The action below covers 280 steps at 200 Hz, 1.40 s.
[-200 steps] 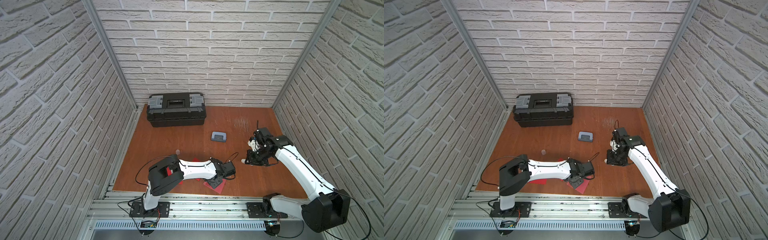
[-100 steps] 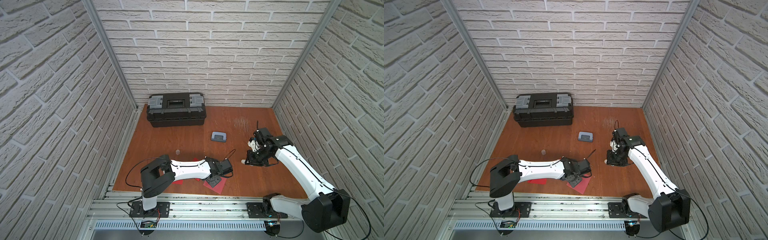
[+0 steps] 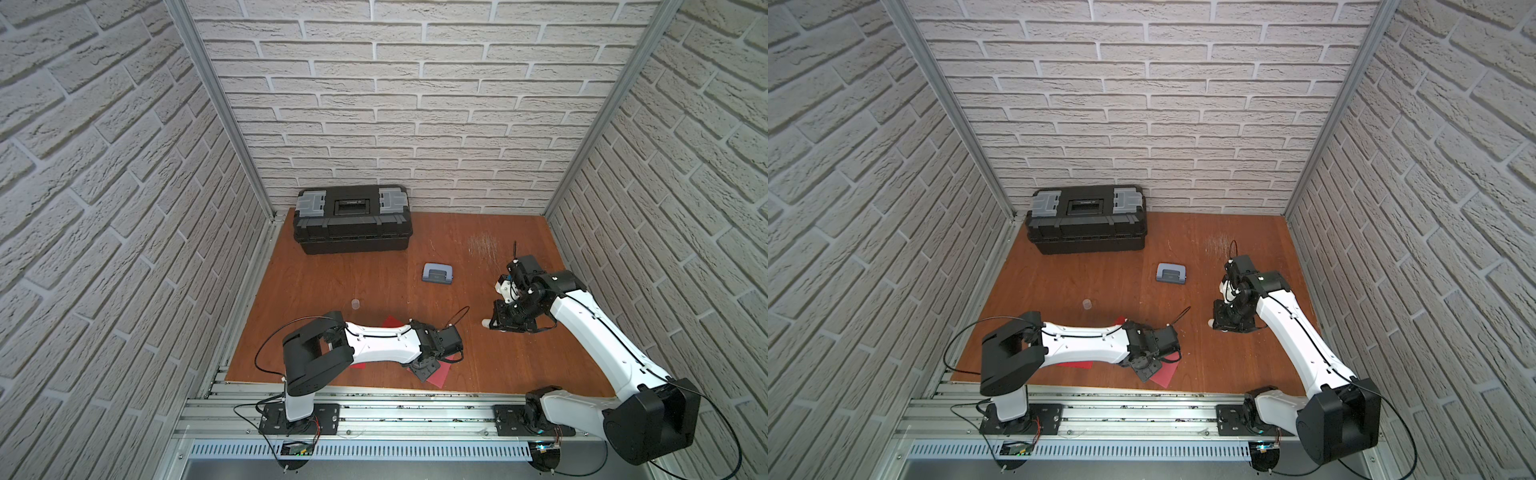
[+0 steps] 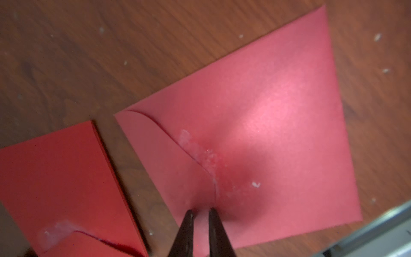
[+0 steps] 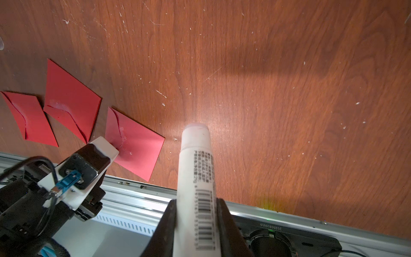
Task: Seal the envelope with a glue stick
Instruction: Seal the envelope at the center of the board.
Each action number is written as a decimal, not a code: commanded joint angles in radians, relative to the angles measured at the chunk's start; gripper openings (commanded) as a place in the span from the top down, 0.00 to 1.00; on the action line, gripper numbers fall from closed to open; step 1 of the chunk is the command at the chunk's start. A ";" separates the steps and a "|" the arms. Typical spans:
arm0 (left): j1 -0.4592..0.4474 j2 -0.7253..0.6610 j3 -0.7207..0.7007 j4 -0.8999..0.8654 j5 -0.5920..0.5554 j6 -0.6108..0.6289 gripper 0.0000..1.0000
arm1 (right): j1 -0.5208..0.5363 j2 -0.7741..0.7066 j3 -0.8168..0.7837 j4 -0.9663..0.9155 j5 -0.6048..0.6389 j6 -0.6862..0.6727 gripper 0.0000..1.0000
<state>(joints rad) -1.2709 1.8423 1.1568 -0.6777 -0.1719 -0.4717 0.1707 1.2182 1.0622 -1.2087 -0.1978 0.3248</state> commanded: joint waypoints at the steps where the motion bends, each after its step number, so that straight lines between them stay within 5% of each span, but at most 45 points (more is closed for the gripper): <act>1: -0.016 0.075 -0.019 -0.008 0.017 -0.005 0.84 | -0.003 -0.005 -0.001 0.001 -0.009 -0.012 0.97; 92: 0.002 -0.075 0.006 -0.020 -0.024 0.005 0.84 | -0.002 0.007 0.017 -0.005 -0.010 -0.012 0.98; 213: -0.014 0.052 -0.034 -0.014 0.019 -0.002 0.85 | -0.002 0.013 0.015 -0.010 -0.009 -0.018 0.97; 280: 0.030 -0.030 0.016 0.001 -0.040 -0.001 0.83 | -0.002 0.003 0.025 -0.021 -0.006 -0.015 0.97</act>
<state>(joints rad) -1.2732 1.8328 1.1542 -0.6895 -0.1871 -0.4709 0.1707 1.2346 1.0622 -1.2163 -0.2024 0.3206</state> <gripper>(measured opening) 0.160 0.262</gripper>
